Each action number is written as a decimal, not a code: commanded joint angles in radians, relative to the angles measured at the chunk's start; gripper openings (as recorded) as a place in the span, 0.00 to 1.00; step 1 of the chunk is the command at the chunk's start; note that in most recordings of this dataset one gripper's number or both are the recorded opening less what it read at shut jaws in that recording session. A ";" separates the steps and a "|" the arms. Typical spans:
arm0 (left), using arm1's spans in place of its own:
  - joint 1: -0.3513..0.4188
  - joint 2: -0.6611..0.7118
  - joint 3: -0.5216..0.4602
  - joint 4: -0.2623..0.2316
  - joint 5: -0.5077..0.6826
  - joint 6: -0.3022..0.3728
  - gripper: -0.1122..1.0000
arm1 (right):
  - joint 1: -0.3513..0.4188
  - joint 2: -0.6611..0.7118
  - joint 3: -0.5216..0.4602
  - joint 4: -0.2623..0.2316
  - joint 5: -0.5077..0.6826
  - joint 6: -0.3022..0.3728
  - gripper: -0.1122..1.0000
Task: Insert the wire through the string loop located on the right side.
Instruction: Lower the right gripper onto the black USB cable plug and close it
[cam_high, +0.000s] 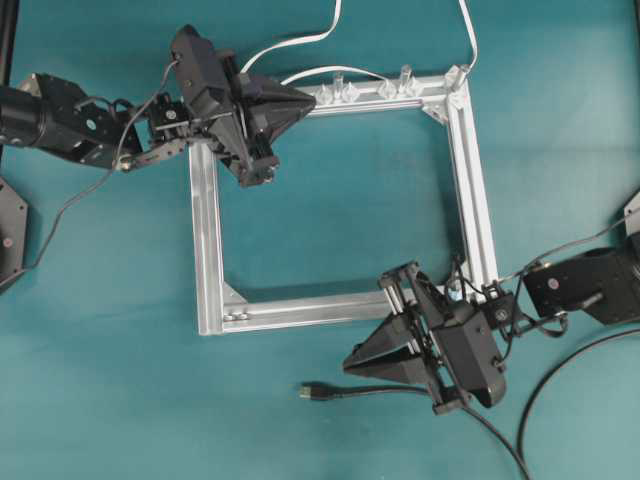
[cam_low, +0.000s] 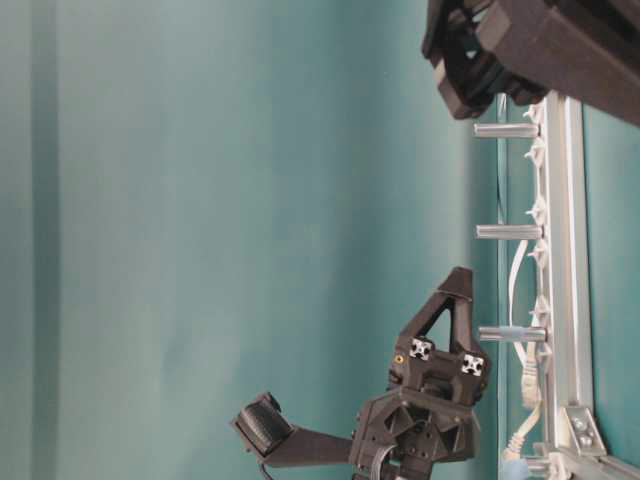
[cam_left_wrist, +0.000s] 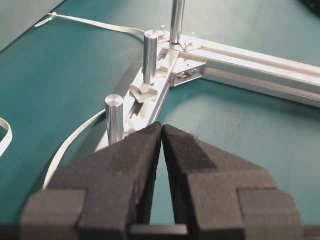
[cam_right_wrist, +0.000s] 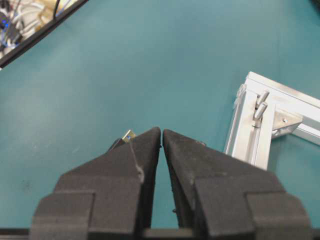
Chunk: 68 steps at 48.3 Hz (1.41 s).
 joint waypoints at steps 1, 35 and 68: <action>0.005 -0.048 -0.026 0.037 0.041 -0.005 0.24 | 0.002 -0.012 -0.014 0.005 -0.005 0.017 0.32; -0.003 -0.261 0.020 0.044 0.331 0.028 0.72 | 0.121 -0.020 -0.060 0.477 0.087 0.014 0.80; -0.038 -0.270 0.069 0.044 0.347 0.026 0.77 | 0.235 0.167 -0.179 0.802 0.049 -0.213 0.80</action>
